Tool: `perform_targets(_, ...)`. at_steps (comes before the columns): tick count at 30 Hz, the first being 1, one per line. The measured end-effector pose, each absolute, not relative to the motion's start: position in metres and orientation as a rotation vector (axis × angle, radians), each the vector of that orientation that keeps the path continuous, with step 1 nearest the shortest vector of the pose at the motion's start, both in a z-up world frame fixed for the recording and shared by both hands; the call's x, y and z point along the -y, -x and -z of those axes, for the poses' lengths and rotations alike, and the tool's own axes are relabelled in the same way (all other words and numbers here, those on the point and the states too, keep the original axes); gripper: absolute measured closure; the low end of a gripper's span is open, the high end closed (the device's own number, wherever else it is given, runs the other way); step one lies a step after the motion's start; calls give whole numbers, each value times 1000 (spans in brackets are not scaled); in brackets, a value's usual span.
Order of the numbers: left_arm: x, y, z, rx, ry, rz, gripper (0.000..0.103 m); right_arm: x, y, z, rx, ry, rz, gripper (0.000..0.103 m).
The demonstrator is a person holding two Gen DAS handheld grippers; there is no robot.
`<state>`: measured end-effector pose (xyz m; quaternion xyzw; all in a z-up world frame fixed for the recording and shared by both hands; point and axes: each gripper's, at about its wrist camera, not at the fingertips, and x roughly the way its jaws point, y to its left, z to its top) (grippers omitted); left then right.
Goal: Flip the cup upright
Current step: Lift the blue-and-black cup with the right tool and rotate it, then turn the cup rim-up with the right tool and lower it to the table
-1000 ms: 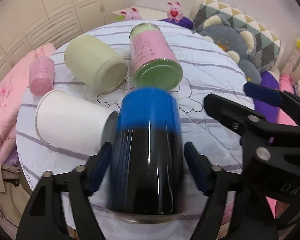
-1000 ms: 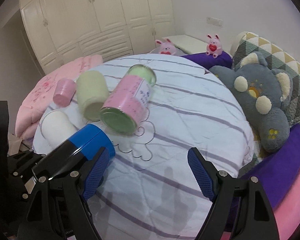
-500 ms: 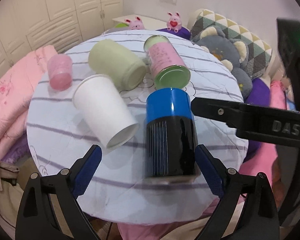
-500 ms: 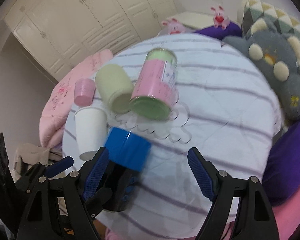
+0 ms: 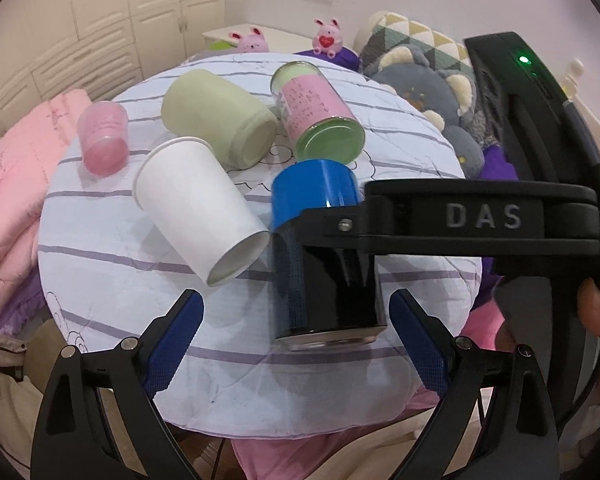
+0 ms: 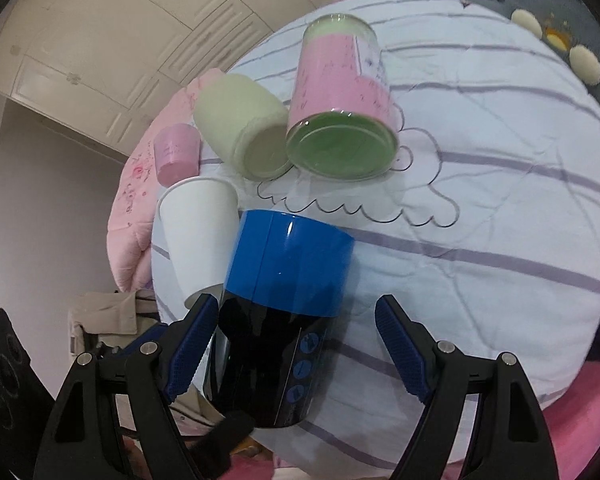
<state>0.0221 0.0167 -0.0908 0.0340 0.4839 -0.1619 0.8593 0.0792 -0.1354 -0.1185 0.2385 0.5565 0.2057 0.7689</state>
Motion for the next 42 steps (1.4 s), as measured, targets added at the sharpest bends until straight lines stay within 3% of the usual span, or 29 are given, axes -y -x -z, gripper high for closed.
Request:
perform_targets(11, -22, -35, 101, -1054, -54, 341, 7, 126, -96, 142, -1273, -645, -550, 22)
perform_targets(13, -21, -37, 101, -1058, -56, 340, 7, 126, -98, 144, -1261, -661, -585, 32)
perform_targets(21, -11, -40, 96, -1037, -66, 359, 7, 140, -93, 135, -1218, -628, -588, 32)
perform_targets(29, 8, -42, 89, -1004, -76, 376, 7, 164, -85, 110, -1075, -520, -537, 32)
perform_targets(42, 32, -46, 99, -1021, -89, 353, 7, 170, -68, 81, -763, -97, -447, 32)
